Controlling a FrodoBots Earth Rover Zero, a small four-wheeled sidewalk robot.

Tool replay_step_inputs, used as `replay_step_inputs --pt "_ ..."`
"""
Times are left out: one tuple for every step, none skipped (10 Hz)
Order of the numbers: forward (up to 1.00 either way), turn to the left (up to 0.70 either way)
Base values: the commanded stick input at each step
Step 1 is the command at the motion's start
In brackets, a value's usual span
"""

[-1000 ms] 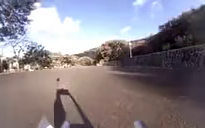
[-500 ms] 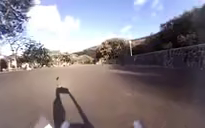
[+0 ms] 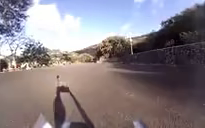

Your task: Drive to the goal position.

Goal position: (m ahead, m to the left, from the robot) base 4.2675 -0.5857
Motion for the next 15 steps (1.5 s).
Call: replay_step_inputs --pt "0.69 0.02" --pt "0.69 0.02" --pt "0.69 0.02" --pt "0.69 0.02" --pt "0.69 0.02" --pt "0.69 0.02" --pt "0.69 0.02" --pt "0.69 0.02" --pt "0.69 0.02" --pt "0.69 0.02" --pt "0.69 0.02" --pt "0.69 0.02" --pt "0.69 0.02" --pt "0.69 0.02" --pt "0.69 0.02"
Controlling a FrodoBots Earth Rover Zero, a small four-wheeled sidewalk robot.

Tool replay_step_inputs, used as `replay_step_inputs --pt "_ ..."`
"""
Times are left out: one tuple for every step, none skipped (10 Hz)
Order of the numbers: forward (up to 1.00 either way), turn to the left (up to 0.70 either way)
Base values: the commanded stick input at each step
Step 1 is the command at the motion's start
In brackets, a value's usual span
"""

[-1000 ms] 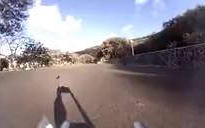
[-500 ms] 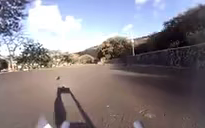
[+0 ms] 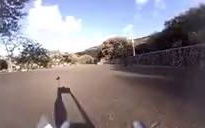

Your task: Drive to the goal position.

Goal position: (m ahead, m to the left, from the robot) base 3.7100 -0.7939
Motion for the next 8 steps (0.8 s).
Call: replay_step_inputs --pt "0.69 0.02" --pt "0.69 0.02" --pt "0.69 0.02" --pt "0.69 0.02" --pt "0.69 0.02" --pt "0.69 0.02" --pt "0.69 0.02" --pt "0.69 0.02"
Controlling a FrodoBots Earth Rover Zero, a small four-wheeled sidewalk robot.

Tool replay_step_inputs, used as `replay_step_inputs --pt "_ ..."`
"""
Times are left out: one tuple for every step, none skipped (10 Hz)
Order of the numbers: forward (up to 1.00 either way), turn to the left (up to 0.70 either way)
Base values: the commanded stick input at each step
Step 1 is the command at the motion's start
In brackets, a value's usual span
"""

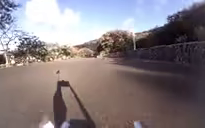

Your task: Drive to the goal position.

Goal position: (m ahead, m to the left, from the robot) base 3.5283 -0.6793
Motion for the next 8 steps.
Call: replay_step_inputs --pt "0.69 0.16" --pt "0.69 0.22" --pt "0.69 0.27" --pt "0.69 0.17" --pt "0.69 0.09" --pt "0.69 0.02" --pt "0.69 0.02" --pt "0.69 0.02"
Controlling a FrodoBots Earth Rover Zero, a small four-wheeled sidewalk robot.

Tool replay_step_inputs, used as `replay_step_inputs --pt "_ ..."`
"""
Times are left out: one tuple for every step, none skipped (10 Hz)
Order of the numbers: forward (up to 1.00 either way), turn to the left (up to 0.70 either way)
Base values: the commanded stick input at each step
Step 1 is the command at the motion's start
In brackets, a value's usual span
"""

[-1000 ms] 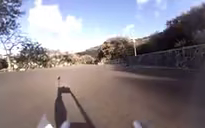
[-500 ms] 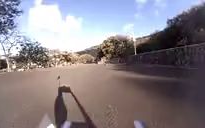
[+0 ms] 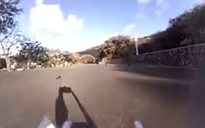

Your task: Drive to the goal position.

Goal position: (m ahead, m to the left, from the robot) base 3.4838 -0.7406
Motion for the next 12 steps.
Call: replay_step_inputs --pt "0.69 0.02" --pt "0.69 0.02" --pt "0.69 0.02" --pt "0.69 0.02" --pt "0.69 0.02" --pt "0.69 0.02" --pt "0.69 0.02" --pt "0.69 0.02" --pt "0.69 0.02" --pt "0.69 0.02" --pt "0.69 0.02" --pt "0.69 0.02"
